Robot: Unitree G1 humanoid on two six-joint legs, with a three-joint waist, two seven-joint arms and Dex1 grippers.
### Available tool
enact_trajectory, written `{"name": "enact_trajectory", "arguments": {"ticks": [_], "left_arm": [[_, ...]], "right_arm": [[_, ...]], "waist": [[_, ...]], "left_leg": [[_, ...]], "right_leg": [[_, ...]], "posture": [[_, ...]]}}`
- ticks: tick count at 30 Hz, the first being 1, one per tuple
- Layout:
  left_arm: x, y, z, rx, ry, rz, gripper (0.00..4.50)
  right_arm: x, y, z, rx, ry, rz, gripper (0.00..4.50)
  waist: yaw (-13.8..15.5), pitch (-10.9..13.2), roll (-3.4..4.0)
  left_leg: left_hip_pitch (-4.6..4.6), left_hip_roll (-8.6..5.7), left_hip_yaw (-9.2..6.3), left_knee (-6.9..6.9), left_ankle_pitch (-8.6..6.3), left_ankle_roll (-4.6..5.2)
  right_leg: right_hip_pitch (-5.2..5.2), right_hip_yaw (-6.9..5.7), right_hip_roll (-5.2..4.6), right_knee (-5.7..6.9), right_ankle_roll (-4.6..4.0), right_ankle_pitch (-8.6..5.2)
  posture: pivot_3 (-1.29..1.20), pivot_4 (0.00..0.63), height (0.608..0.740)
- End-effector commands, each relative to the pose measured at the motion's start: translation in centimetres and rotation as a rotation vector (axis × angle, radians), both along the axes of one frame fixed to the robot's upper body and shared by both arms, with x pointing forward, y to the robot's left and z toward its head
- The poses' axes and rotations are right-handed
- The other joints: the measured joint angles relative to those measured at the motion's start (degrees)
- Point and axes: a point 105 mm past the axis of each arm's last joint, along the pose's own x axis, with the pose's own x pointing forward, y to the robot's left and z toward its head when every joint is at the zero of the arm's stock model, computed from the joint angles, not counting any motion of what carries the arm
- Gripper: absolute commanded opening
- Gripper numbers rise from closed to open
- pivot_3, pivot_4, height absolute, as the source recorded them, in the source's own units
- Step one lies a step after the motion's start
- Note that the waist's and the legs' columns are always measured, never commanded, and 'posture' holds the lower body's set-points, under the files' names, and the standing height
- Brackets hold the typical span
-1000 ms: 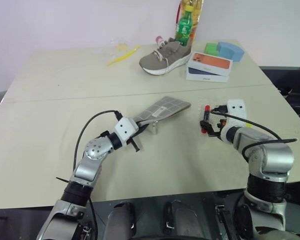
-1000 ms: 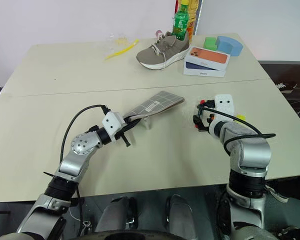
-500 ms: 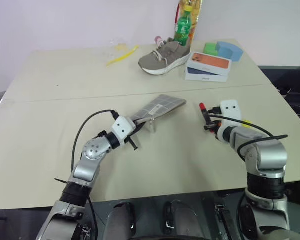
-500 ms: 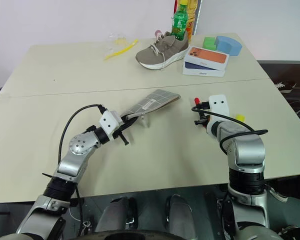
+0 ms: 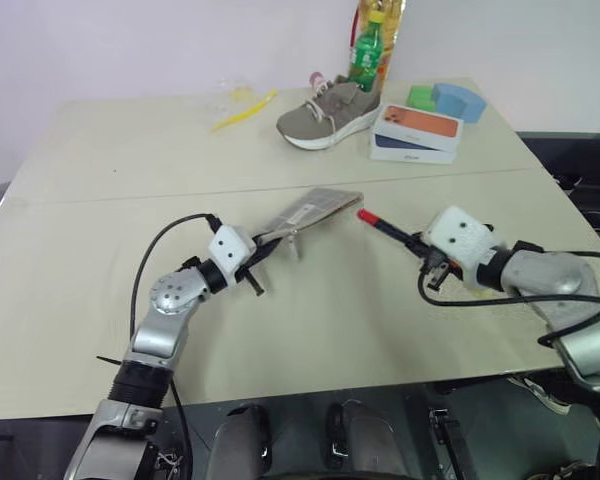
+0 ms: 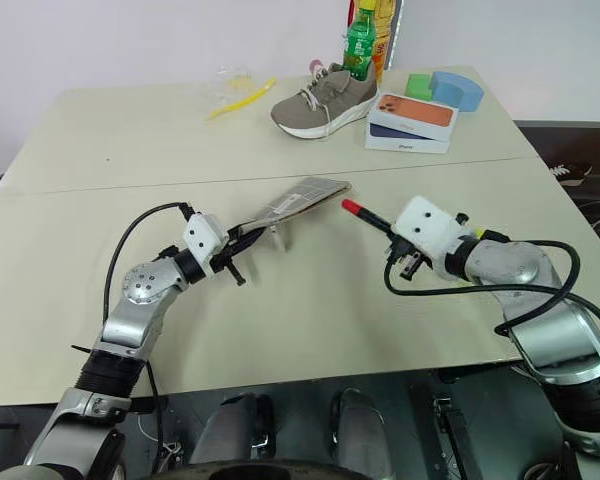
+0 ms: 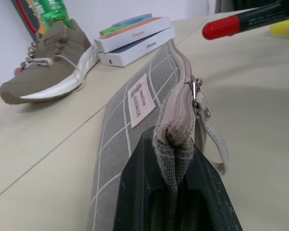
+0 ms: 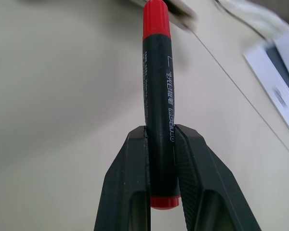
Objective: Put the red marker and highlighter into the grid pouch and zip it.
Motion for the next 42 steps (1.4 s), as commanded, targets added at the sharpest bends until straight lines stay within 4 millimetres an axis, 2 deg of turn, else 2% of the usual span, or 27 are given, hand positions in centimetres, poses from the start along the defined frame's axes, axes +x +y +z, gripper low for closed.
{"name": "enact_trajectory", "arguments": {"ticks": [1, 24, 30, 32, 36, 37, 39, 42], "left_arm": [[-0.6, -0.2, 1.2, -0.011, -0.032, -0.041, 0.00], [-1.9, -1.2, 1.5, -0.024, -0.024, -0.095, 0.00], [-2.3, -1.7, 1.5, 0.026, -0.041, -0.142, 0.00], [-2.8, -2.1, 1.3, 0.075, -0.048, -0.196, 0.00], [-3.4, -2.6, 1.5, 0.100, -0.045, -0.265, 0.00], [-3.7, -2.9, 1.6, 0.111, -0.045, -0.298, 0.00], [-4.2, -3.3, 1.8, 0.127, -0.039, -0.348, 0.00], [-4.4, -3.4, 1.9, 0.131, -0.036, -0.367, 0.00]], "right_arm": [[0.1, 1.1, 1.2, 0.002, -0.067, 0.042, 0.27], [0.4, 1.2, 0.1, -0.073, -0.059, 0.062, 0.27], [0.1, 1.6, 0.3, -0.225, -0.108, 0.153, 0.27], [-0.3, 2.1, 0.3, -0.337, -0.128, 0.235, 0.27], [-0.9, 3.1, 0.1, -0.454, -0.157, 0.352, 0.27], [-1.2, 4.0, 0.0, -0.480, -0.182, 0.403, 0.27], [-1.5, 5.5, -0.3, -0.505, -0.224, 0.481, 0.27], [-1.5, 6.5, -0.2, -0.496, -0.252, 0.509, 0.27]], "waist": [[0.0, 0.0, 0.00], [0.1, 0.0, 0.00], [0.1, 0.0, 0.00], [0.1, 0.0, 0.00], [0.0, 0.0, 0.00], [0.0, 0.0, 0.00], [0.0, 0.0, 0.00], [0.0, 0.0, 0.00]], "left_leg": [[0.00, 0.00, 0.00, 0.00, 0.00, 0.00], [0.00, -0.01, 0.00, 0.03, 0.01, -0.01], [0.00, -0.01, 0.01, 0.04, 0.01, -0.01], [0.00, -0.01, 0.01, 0.04, 0.01, -0.01], [0.00, 0.00, 0.01, 0.05, 0.01, -0.02], [0.00, 0.00, 0.01, 0.05, 0.01, -0.02], [0.00, 0.00, 0.02, 0.05, 0.02, -0.04], [0.00, 0.00, 0.03, 0.07, 0.09, -0.16]], "right_leg": [[0.00, 0.00, 0.00, 0.00, 0.00, 0.00], [0.01, 0.00, -0.01, 0.01, -0.01, 0.00], [0.01, 0.00, -0.01, 0.01, 0.00, 0.00], [0.01, 0.00, -0.01, 0.01, 0.00, 0.00], [0.01, 0.00, 0.00, 0.02, 0.00, 0.00], [0.01, 0.00, 0.00, 0.02, 0.00, 0.00], [0.01, 0.00, 0.00, 0.02, 0.00, 0.00], [0.01, 0.00, 0.00, 0.03, 0.00, 0.00]], "posture": [[0.00, 0.150, 0.740], [0.00, 0.150, 0.740], [0.00, 0.150, 0.740], [0.00, 0.150, 0.740], [0.00, 0.150, 0.740], [0.00, 0.150, 0.740], [0.00, 0.150, 0.740], [0.00, 0.150, 0.740]]}}
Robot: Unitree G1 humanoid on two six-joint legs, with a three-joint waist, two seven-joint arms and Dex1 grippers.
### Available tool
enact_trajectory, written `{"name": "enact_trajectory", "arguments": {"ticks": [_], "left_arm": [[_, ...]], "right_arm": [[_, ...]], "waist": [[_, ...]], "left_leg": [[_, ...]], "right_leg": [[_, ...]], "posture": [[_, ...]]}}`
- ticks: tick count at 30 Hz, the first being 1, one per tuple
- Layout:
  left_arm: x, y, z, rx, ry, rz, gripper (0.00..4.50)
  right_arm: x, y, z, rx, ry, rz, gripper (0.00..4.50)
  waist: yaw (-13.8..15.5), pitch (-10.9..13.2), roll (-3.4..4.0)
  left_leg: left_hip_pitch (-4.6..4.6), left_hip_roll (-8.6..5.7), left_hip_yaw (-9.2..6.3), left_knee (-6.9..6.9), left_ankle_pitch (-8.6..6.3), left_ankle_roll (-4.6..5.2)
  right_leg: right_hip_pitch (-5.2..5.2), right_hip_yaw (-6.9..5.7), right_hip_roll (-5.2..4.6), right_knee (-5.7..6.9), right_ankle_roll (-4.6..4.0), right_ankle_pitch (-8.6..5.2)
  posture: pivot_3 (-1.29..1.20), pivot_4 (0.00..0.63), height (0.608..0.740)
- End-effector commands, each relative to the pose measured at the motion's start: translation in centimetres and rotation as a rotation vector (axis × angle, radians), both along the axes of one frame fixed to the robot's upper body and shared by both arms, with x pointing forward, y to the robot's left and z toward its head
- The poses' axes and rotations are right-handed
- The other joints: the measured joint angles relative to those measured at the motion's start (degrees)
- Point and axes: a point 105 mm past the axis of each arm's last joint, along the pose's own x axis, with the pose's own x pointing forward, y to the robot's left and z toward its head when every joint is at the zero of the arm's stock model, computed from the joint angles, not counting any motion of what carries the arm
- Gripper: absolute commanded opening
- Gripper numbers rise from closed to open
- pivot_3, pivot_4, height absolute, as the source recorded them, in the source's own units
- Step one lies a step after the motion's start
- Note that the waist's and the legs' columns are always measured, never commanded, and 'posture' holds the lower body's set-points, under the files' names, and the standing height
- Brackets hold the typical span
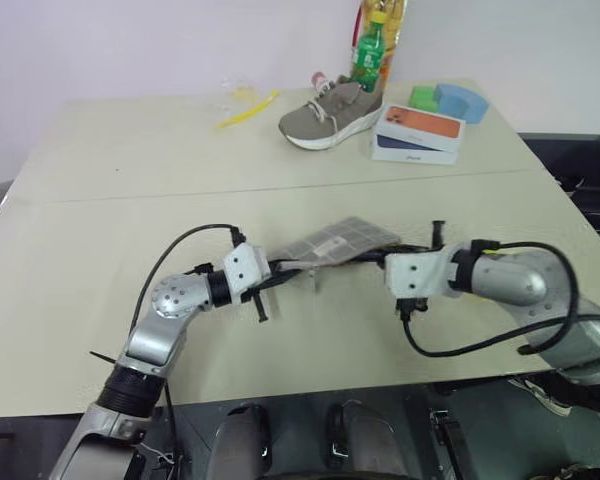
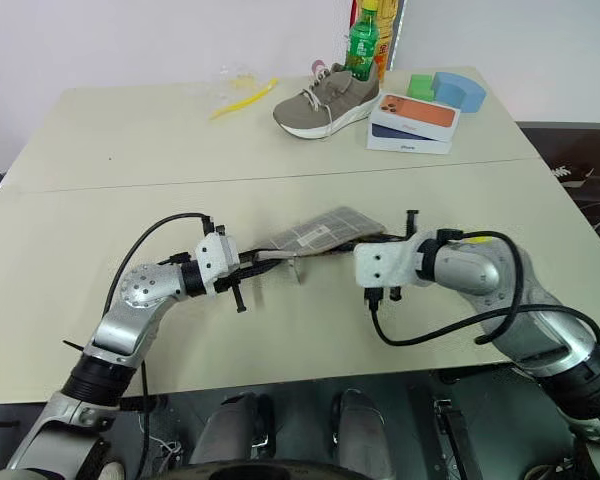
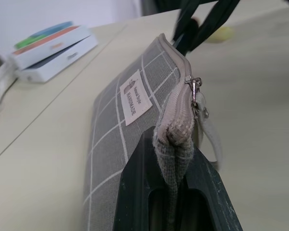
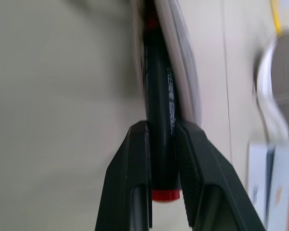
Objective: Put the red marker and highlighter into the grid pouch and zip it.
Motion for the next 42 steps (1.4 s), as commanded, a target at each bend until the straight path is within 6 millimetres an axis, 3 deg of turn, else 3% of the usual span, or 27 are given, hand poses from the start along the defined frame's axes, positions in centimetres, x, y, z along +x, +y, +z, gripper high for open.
{"name": "enact_trajectory", "arguments": {"ticks": [1, 3, 9, 11, 15, 17, 20, 23, 24, 28, 33, 42], "left_arm": [[-0.6, -0.6, 1.3, -0.015, -0.037, -0.048, 0.00], [-0.5, -0.6, 1.3, -0.020, -0.037, -0.042, 0.00], [-0.2, -0.8, 0.6, -0.029, -0.019, -0.008, 0.00], [-0.1, -0.9, 0.4, -0.032, -0.014, 0.001, 0.00], [1.5, -0.5, -0.3, -0.026, -0.052, 0.107, 0.00], [2.5, -0.5, -0.3, -0.042, -0.073, 0.165, 0.00], [3.2, -0.9, -0.4, -0.056, -0.101, 0.196, 0.00], [3.5, -1.3, -0.5, -0.060, -0.109, 0.200, 0.00], [3.6, -1.3, -0.7, -0.058, -0.111, 0.204, 0.00], [3.6, -1.8, -1.0, -0.062, -0.104, 0.191, 0.00], [3.5, -2.5, -1.2, -0.077, -0.087, 0.160, 0.00], [3.3, -2.5, -1.3, -0.085, -0.077, 0.152, 0.00]], "right_arm": [[-0.3, 1.3, 1.0, -0.004, -0.057, 0.063, 0.27], [-0.2, 1.2, 1.2, 0.025, -0.041, 0.044, 0.27], [-0.4, 0.1, 2.6, 0.177, 0.021, -0.058, 3.06], [-0.9, -0.4, 2.9, 0.238, 0.060, -0.091, 3.06], [-1.7, -2.8, 5.0, 0.595, 0.208, -0.270, 3.06], [-1.2, -5.7, 5.0, 0.710, 0.229, -0.434, 3.06], [-0.8, -11.8, 3.2, 0.827, 0.252, -0.789, 3.06], [-1.0, -15.7, 2.0, 0.915, 0.239, -1.060, 4.32], [-1.1, -17.1, 1.7, 0.932, 0.199, -1.165, 4.42], [-2.1, -20.1, 0.0, 1.024, 0.158, -1.431, 4.42], [-2.3, -19.8, -2.7, 1.167, 0.231, -1.566, 4.42], [-1.0, -17.7, -4.2, 1.202, 0.306, -1.543, 4.42]], "waist": [[0.0, 0.0, 0.00], [0.2, 0.0, 0.00], [0.5, 0.0, 0.00], [0.9, 0.0, 0.00], [1.3, 0.0, 0.00], [1.3, 0.0, 0.00], [1.5, 0.0, -0.02], [1.3, 0.0, 0.02], [1.2, 0.0, 0.02], [1.2, -0.1, 0.06], [1.2, -0.1, 0.07], [1.2, -0.1, 0.11]], "left_leg": [[0.00, 0.00, 0.01, 0.02, 0.07, -0.13], [-0.01, 0.00, 0.03, 0.04, 0.09, -0.15], [0.00, 0.00, 0.03, 0.10, 0.04, -0.06], [0.00, 0.00, 0.01, 0.12, 0.03, -0.06], [-0.01, 0.00, -0.09, 0.28, -0.08, 0.13], [0.00, 0.02, -0.15, 0.48, -0.16, 0.28], [0.02, -0.01, -0.24, 0.61, -0.22, 0.36], [0.02, -0.03, -0.30, 0.62, -0.23, 0.39], [0.02, -0.03, -0.29, 0.61, -0.23, 0.39], [0.04, 0.00, -0.22, 0.58, -0.23, 0.39], [0.03, 0.01, -0.22, 0.57, -0.23, 0.39], [0.01, 0.01, -0.23, 0.56, -0.24, 0.40]], "right_leg": [[0.00, 0.00, 0.00, 0.01, 0.00, 0.00], [0.01, 0.00, 0.00, 0.01, 0.00, 0.00], [0.08, -0.02, 0.00, 0.02, 0.00, 0.00], [0.08, -0.02, 0.00, 0.02, 0.00, 0.00], [0.17, -0.04, 0.00, 0.03, -0.01, 0.01], [0.29, -0.07, 0.00, 0.08, -0.01, 0.01], [0.49, -0.11, 0.00, 0.05, 0.01, 0.02], [0.49, -0.03, -0.03, 0.03, 0.01, 0.03], [0.47, -0.02, -0.03, 0.04, 0.02, 0.03], [0.43, -0.02, 0.09, 0.09, 0.01, 0.03], [0.42, 0.00, 0.10, 0.09, 0.02, 0.02], [0.38, 0.03, 0.10, 0.09, 0.02, 0.02]], "posture": [[0.00, 0.150, 0.740], [0.00, 0.150, 0.740], [0.00, 0.150, 0.740], [0.00, 0.150, 0.740], [0.00, 0.150, 0.740], [0.00, 0.150, 0.740], [0.00, 0.150, 0.740], [0.00, 0.150, 0.740], [0.00, 0.150, 0.740], [0.00, 0.150, 0.740], [0.00, 0.150, 0.740], [0.00, 0.150, 0.740]]}}
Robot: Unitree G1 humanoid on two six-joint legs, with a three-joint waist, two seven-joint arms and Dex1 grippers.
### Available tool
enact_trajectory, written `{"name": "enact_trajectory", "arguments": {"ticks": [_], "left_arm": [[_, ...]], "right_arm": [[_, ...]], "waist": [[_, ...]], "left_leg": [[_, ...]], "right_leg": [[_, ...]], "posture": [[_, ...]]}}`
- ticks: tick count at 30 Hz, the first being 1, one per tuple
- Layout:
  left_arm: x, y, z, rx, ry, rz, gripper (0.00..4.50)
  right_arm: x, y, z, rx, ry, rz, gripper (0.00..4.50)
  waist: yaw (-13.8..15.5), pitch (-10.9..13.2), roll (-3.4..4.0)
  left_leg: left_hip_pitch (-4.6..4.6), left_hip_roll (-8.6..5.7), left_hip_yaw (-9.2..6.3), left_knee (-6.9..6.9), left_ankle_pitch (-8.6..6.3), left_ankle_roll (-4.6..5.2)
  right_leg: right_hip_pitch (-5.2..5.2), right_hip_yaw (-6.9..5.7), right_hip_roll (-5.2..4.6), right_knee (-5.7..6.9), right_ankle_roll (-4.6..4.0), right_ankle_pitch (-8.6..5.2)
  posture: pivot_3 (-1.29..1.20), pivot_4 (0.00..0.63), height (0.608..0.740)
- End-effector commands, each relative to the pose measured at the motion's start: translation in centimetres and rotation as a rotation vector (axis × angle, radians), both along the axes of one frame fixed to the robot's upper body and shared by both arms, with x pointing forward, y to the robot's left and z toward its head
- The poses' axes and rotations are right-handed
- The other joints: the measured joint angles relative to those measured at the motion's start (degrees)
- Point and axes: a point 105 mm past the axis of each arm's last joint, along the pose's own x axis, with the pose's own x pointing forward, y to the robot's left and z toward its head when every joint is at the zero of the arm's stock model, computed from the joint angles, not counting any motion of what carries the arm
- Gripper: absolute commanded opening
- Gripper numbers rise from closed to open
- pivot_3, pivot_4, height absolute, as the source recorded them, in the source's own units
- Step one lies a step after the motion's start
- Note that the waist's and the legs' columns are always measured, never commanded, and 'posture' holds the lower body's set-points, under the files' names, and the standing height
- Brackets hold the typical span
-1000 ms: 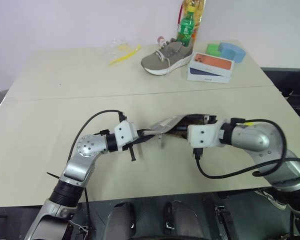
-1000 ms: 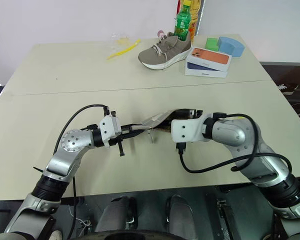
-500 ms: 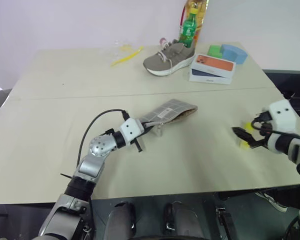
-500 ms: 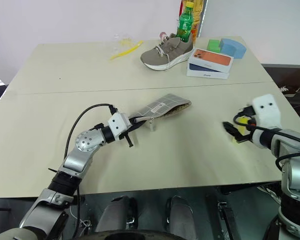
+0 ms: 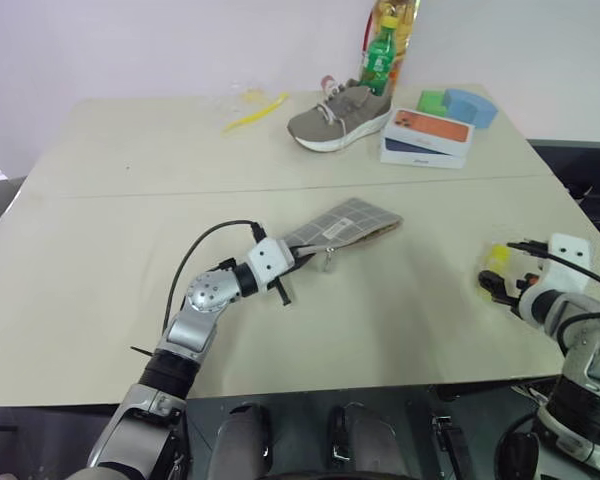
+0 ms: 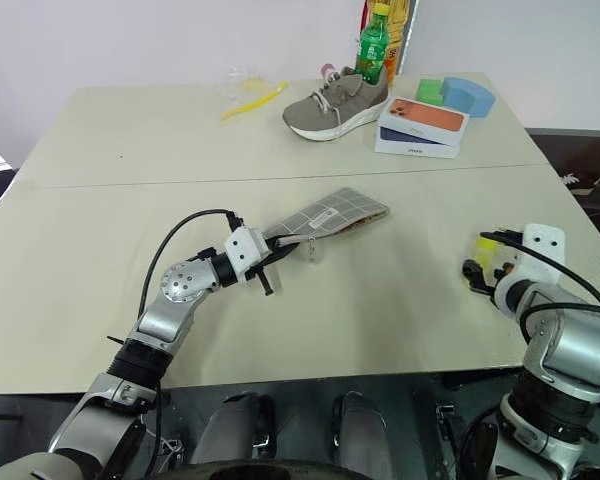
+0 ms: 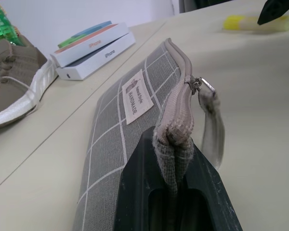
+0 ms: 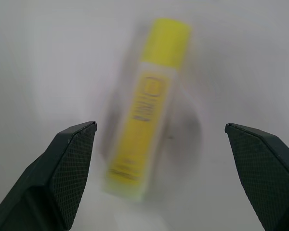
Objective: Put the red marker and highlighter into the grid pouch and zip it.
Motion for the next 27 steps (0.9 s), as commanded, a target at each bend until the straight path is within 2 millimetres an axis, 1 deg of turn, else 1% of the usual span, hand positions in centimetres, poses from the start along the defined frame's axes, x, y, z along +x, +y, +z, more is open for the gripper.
{"name": "enact_trajectory", "arguments": {"ticks": [1, 2, 4, 6, 9, 10, 13, 15, 16, 17, 18, 19, 22, 27], "left_arm": [[-0.3, -0.4, 0.8, -0.021, -0.028, -0.023, 0.00], [-0.4, -0.4, 0.8, -0.022, -0.027, -0.023, 0.00], [-0.4, -0.3, 0.8, -0.027, -0.025, -0.018, 0.00], [-0.5, -0.2, 0.8, -0.029, -0.025, -0.012, 0.00], [-0.4, 0.0, 0.8, -0.031, -0.023, -0.005, 0.00], [-0.4, 0.1, 0.8, -0.031, -0.021, -0.003, 0.00], [0.0, 0.7, 1.0, -0.036, -0.014, 0.017, 0.00], [0.5, 1.2, 1.3, -0.050, -0.008, 0.042, 0.00], [0.7, 1.5, 1.5, -0.056, -0.006, 0.051, 0.00], [0.8, 1.7, 1.7, -0.059, -0.006, 0.055, 0.00], [0.8, 1.8, 1.8, -0.060, -0.007, 0.054, 0.00], [0.8, 1.8, 1.9, -0.059, -0.006, 0.047, 0.00], [0.6, 1.8, 2.0, -0.057, -0.007, 0.033, 0.00], [0.2, 1.6, 2.2, -0.069, -0.005, 0.019, 0.00]], "right_arm": [[0.4, 0.0, 0.4, -0.017, -0.024, -0.001, 4.42], [0.4, -0.1, 0.2, -0.017, -0.017, -0.005, 4.20], [0.4, -0.2, -0.1, -0.026, 0.002, -0.014, 3.58], [0.5, -0.3, -0.2, -0.052, 0.014, -0.006, 2.63], [0.9, 0.0, 0.3, -0.107, 0.003, 0.046, 1.07], [1.2, 0.3, 0.6, -0.147, -0.014, 0.083, 0.83], [2.0, 2.7, 2.4, -0.375, -0.067, 0.323, 0.84], [2.3, 5.0, 4.1, -0.584, -0.128, 0.526, 0.84], [2.3, 6.5, 4.9, -0.694, -0.168, 0.648, 0.84], [2.1, 8.0, 5.5, -0.776, -0.201, 0.764, 0.84], [1.8, 9.0, 5.7, -0.819, -0.219, 0.845, 0.84], [1.7, 9.7, 5.7, -0.838, -0.232, 0.893, 0.84], [1.5, 10.4, 5.6, -0.853, -0.241, 0.949, 0.84], [1.8, 10.8, 5.5, -0.865, -0.246, 0.975, 0.84]], "waist": [[0.0, 0.0, 0.00], [0.0, 0.0, 0.00], [-0.1, 0.0, 0.00], [-0.1, 0.0, 0.00], [-0.1, 0.0, 0.00], [-0.1, 0.0, 0.00], [-0.1, 0.0, 0.00], [-0.2, 0.0, 0.00], [-0.3, 0.0, -0.01], [-0.4, 0.0, -0.02], [-0.5, 0.0, -0.03], [-0.5, 0.0, -0.06], [-0.3, 0.1, -0.15], [0.1, 0.1, -0.16]], "left_leg": [[0.00, 0.00, 0.00, 0.00, 0.00, 0.00], [0.00, 0.00, 0.00, 0.00, 0.00, 0.00], [0.00, 0.00, 0.00, 0.00, 0.00, 0.01], [0.00, 0.00, 0.00, -0.01, -0.01, 0.01], [0.00, 0.00, 0.00, -0.01, -0.01, 0.01], [-0.01, 0.00, 0.00, -0.01, -0.01, 0.01], [-0.02, 0.00, 0.00, -0.01, -0.02, 0.04], [-0.02, 0.00, -0.02, -0.02, -0.06, 0.09], [-0.02, 0.00, -0.02, -0.03, -0.06, 0.10], [-0.02, 0.00, -0.02, -0.04, -0.06, 0.10], [-0.02, 0.01, -0.02, -0.05, -0.06, 0.11], [-0.02, 0.03, -0.02, -0.04, -0.06, 0.11], [-0.01, 0.07, -0.05, -0.04, -0.06, 0.11], [-0.04, 0.06, 0.00, 0.00, -0.06, 0.11]], "right_leg": [[0.00, 0.00, 0.00, 0.00, 0.00, 0.00], [0.00, 0.00, 0.00, 0.00, 0.00, 0.00], [0.00, 0.00, 0.00, 0.00, 0.00, 0.00], [-0.01, 0.00, 0.00, 0.00, 0.00, 0.00], [-0.01, 0.00, 0.00, 0.00, 0.00, 0.00], [-0.01, 0.00, 0.00, 0.00, 0.00, 0.00], [-0.03, 0.01, 0.00, -0.01, 0.01, -0.01], [-0.05, 0.03, 0.01, -0.02, 0.02, -0.01], [-0.07, 0.05, 0.01, -0.02, 0.02, -0.01], [-0.08, 0.07, 0.04, -0.02, 0.03, -0.01], [-0.09, 0.08, 0.06, -0.02, 0.03, -0.02], [-0.10, 0.08, 0.08, -0.02, 0.04, -0.02], [-0.08, 0.07, 0.13, -0.04, 0.04, -0.02], [-0.07, 0.07, 0.08, -0.07, 0.04, -0.02]], "posture": [[0.00, 0.150, 0.740], [0.00, 0.150, 0.740], [0.00, 0.150, 0.740], [0.00, 0.150, 0.740], [0.00, 0.150, 0.740], [0.00, 0.150, 0.740], [0.00, 0.150, 0.740], [0.00, 0.150, 0.740], [0.00, 0.150, 0.740], [0.00, 0.150, 0.740], [0.00, 0.150, 0.740], [0.00, 0.150, 0.740], [0.00, 0.150, 0.740], [0.00, 0.150, 0.740]]}}
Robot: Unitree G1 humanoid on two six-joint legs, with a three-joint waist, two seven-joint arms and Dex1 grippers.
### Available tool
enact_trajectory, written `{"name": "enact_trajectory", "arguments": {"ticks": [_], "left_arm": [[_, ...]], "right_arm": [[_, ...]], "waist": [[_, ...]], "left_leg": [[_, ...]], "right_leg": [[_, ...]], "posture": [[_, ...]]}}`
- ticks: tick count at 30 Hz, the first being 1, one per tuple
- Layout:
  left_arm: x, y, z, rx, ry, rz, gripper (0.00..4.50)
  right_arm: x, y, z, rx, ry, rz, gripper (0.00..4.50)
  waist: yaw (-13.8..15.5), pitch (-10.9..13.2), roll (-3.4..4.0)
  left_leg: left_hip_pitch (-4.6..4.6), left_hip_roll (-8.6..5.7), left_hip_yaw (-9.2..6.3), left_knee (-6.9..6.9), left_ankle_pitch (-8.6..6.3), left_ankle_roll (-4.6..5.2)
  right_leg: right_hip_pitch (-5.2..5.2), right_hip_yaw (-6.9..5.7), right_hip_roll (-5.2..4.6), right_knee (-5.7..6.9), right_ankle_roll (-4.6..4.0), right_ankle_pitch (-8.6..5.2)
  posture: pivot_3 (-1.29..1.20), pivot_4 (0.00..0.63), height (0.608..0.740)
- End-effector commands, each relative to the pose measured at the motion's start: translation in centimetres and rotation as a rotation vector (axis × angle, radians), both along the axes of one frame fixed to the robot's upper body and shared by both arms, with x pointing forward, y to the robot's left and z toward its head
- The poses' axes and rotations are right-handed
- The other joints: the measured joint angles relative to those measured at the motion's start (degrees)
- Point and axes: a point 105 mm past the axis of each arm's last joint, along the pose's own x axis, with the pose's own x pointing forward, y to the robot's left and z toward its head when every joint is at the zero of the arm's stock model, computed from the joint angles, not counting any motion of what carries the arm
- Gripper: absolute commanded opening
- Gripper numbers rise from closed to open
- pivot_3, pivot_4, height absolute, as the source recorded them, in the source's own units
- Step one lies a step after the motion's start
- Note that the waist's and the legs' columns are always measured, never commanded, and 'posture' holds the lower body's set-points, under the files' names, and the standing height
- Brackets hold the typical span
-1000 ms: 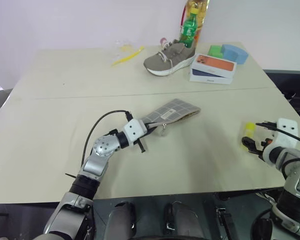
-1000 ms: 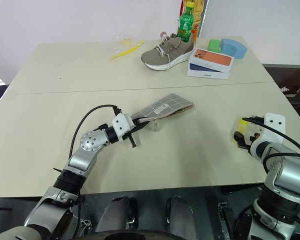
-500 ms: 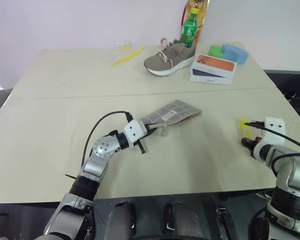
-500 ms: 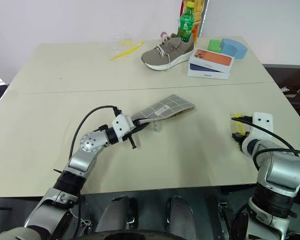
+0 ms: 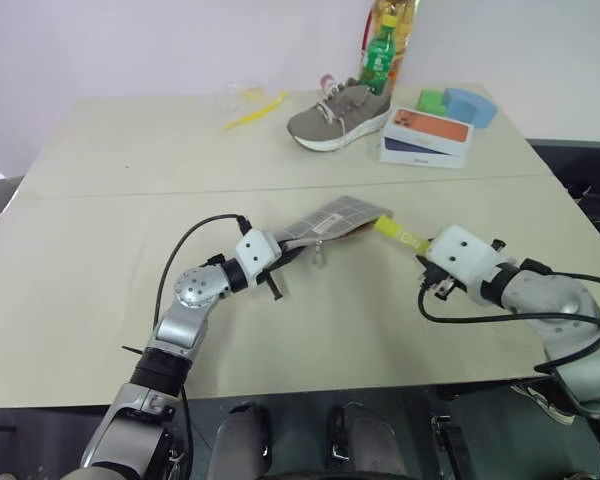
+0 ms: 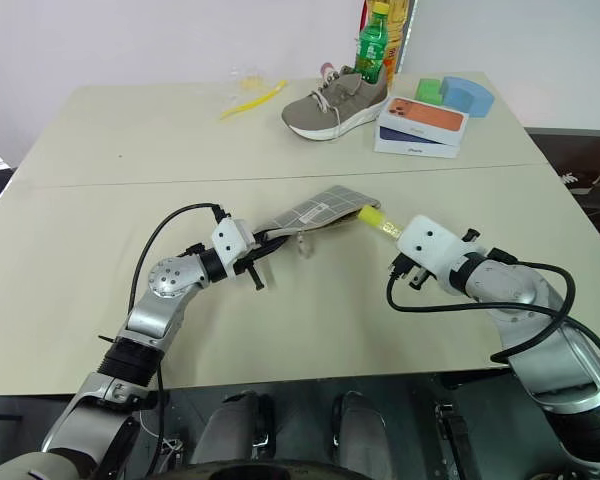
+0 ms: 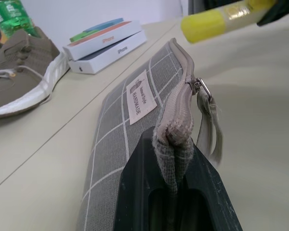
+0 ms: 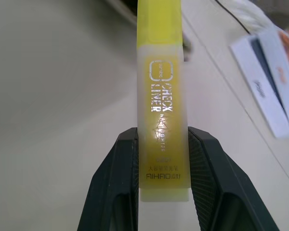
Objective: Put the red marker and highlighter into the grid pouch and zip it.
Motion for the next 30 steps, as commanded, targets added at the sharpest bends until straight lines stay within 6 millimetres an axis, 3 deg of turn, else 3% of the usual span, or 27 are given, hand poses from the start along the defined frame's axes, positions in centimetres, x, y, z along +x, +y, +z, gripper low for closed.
{"name": "enact_trajectory", "arguments": {"ticks": [1, 12, 16, 18, 21, 30], "left_arm": [[-0.5, -0.2, 1.6, -0.034, -0.045, -0.021, 0.00], [-2.0, -1.1, 1.8, -0.050, -0.026, -0.075, 0.00], [-2.4, -1.3, 1.8, -0.018, -0.039, -0.106, 0.00], [-2.8, -1.4, 1.6, 0.019, -0.049, -0.140, 0.00], [-3.0, -1.7, 1.7, 0.028, -0.047, -0.174, 0.00], [-3.4, -1.8, 1.8, 0.049, -0.044, -0.220, 0.00]], "right_arm": [[0.3, 0.1, 1.1, -0.029, -0.049, 0.016, 0.84], [0.7, 0.5, 0.8, -0.082, -0.043, 0.059, 0.84], [0.5, 0.8, 1.1, -0.226, -0.065, 0.137, 0.84], [-0.1, 1.3, 1.0, -0.396, -0.078, 0.249, 0.84], [-0.4, 2.0, 1.2, -0.518, -0.104, 0.352, 0.84], [0.2, 5.2, 1.5, -0.505, -0.155, 0.481, 0.84]], "waist": [[-0.1, 0.0, -0.01], [-0.1, 0.0, 0.00], [-0.1, 0.0, 0.00], [-0.1, 0.0, 0.01], [-0.1, 0.0, 0.01], [0.0, 0.0, 0.00]], "left_leg": [[0.00, 0.00, 0.00, 0.00, 0.00, 0.00], [0.00, 0.00, -0.01, 0.00, 0.00, 0.00], [0.00, 0.00, -0.01, 0.00, 0.00, 0.00], [0.00, 0.00, 0.00, -0.01, 0.00, 0.00], [0.00, 0.01, 0.02, -0.01, 0.00, 0.00], [0.00, 0.01, 0.09, 0.01, 0.00, -0.01]], "right_leg": [[0.00, 0.00, 0.00, -0.01, 0.00, 0.00], [-0.01, 0.00, 0.01, -0.01, -0.01, 0.00], [0.00, 0.00, 0.01, -0.02, -0.01, 0.00], [-0.01, 0.00, 0.01, -0.04, -0.01, 0.00], [0.00, 0.00, 0.01, -0.06, 0.00, 0.00], [0.00, 0.00, 0.02, -0.06, 0.00, 0.00]], "posture": [[0.00, 0.150, 0.740], [0.00, 0.150, 0.740], [0.00, 0.150, 0.740], [0.00, 0.150, 0.740], [0.00, 0.150, 0.740], [0.00, 0.150, 0.740]]}}
